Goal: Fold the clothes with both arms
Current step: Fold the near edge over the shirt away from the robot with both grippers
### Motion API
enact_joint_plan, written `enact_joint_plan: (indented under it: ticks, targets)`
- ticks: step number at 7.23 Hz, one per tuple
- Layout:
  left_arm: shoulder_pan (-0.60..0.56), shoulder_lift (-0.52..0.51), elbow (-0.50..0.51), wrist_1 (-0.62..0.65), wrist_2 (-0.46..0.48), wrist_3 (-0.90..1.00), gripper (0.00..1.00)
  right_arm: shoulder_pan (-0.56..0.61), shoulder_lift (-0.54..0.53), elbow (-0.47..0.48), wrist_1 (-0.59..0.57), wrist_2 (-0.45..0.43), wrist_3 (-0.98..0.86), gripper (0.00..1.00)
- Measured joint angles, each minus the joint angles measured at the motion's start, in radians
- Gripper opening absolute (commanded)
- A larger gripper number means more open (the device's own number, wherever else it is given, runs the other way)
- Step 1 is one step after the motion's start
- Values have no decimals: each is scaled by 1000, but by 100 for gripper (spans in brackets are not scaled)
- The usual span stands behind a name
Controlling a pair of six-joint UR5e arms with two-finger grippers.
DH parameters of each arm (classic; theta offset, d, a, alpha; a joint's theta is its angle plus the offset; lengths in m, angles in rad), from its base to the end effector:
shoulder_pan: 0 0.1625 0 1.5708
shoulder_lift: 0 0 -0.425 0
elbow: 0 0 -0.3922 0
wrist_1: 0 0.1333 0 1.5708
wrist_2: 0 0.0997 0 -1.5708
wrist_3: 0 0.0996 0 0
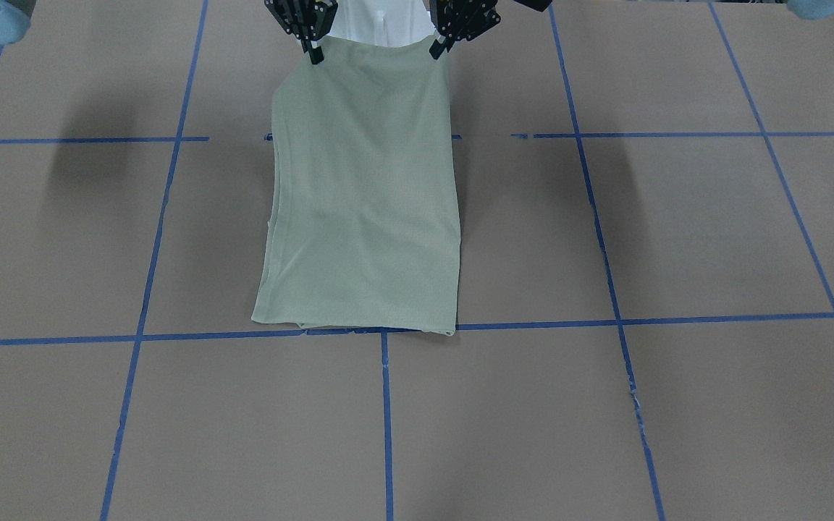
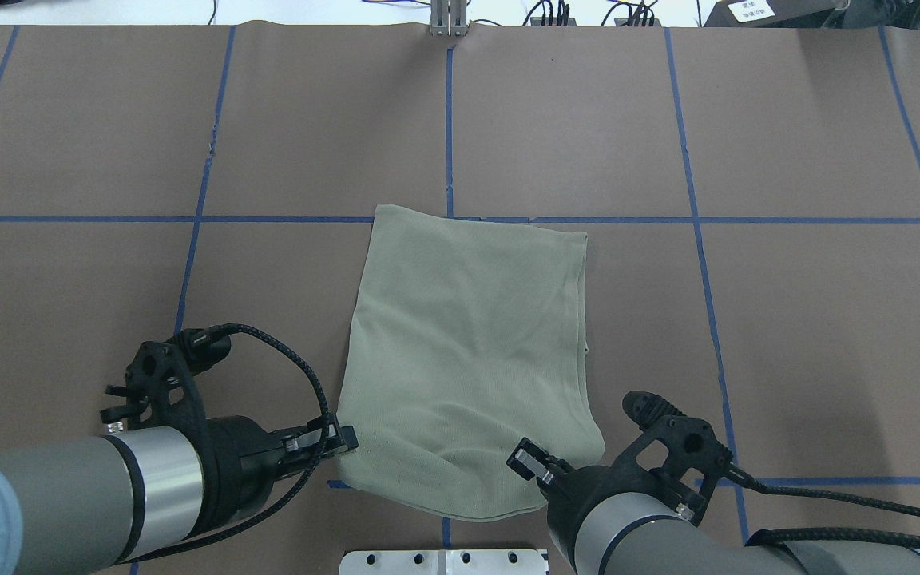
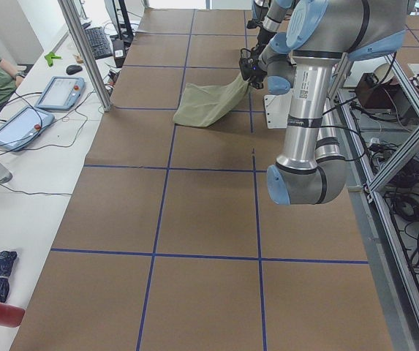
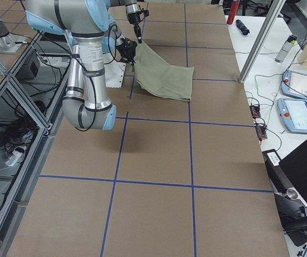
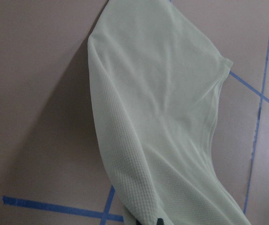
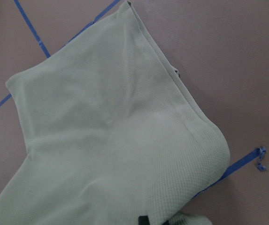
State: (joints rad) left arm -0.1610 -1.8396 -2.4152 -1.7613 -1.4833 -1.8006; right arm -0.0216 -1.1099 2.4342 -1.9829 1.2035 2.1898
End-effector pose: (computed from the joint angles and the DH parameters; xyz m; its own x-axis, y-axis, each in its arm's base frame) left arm 0.3801 -0.2056 0.1504 0.1983 -0.2621 -0.9444 0.2958 0.9346 -0.1972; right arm -0.4228 -0.1600 0.1409 0.3453 0.5342 0.7716 -0.5698 0.7726 -0.2799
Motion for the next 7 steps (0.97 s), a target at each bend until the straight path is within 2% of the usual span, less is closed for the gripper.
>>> enact_joint_plan:
  ticks: [2,4,6,7]
  targets:
    - [-12,-31,56,34,-18,40,0,42,40,-65,-14,3,-39,0]
    - [-76,-108,218,27,-21,114,0,151,56,-236,138,36,-122,0]
    - [-153,-155,380,-53,-22,187,0,258,60,-418,318,90,-195,0]
    - [-191,-182,453,-97,-23,219,0,295,63,-473,363,108,-218,0]
